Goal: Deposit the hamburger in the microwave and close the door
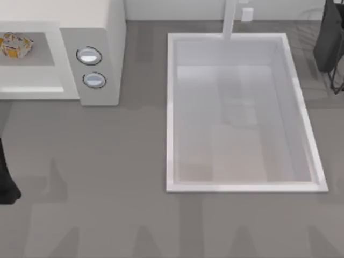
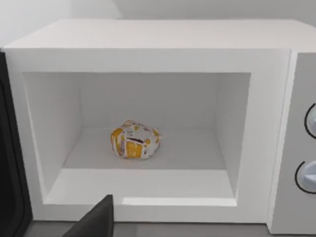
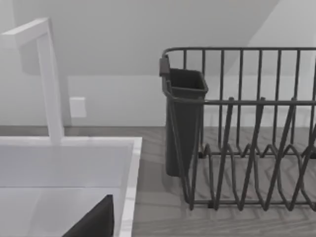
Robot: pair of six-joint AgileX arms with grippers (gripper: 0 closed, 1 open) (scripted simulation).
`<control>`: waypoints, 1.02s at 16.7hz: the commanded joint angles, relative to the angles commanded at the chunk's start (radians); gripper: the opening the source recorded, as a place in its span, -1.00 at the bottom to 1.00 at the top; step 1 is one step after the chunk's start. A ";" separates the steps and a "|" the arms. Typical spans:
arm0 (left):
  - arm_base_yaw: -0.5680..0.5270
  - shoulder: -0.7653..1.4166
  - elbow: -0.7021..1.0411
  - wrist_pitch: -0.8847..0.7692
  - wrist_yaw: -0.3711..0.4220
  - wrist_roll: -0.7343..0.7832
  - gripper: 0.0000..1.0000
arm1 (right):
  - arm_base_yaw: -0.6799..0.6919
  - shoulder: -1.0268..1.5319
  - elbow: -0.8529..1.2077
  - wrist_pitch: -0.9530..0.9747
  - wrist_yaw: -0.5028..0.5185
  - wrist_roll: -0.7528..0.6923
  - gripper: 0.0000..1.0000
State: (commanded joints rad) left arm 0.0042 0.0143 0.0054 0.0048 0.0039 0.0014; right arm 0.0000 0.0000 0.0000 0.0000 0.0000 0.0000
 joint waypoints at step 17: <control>-0.004 -0.014 -0.005 -0.005 -0.004 -0.001 -0.81 | 0.000 0.000 0.000 0.000 0.000 0.000 1.00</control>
State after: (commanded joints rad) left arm 0.0000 0.0000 0.0000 0.0000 0.0000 0.0000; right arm 0.0000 0.0000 0.0000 0.0000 0.0000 0.0000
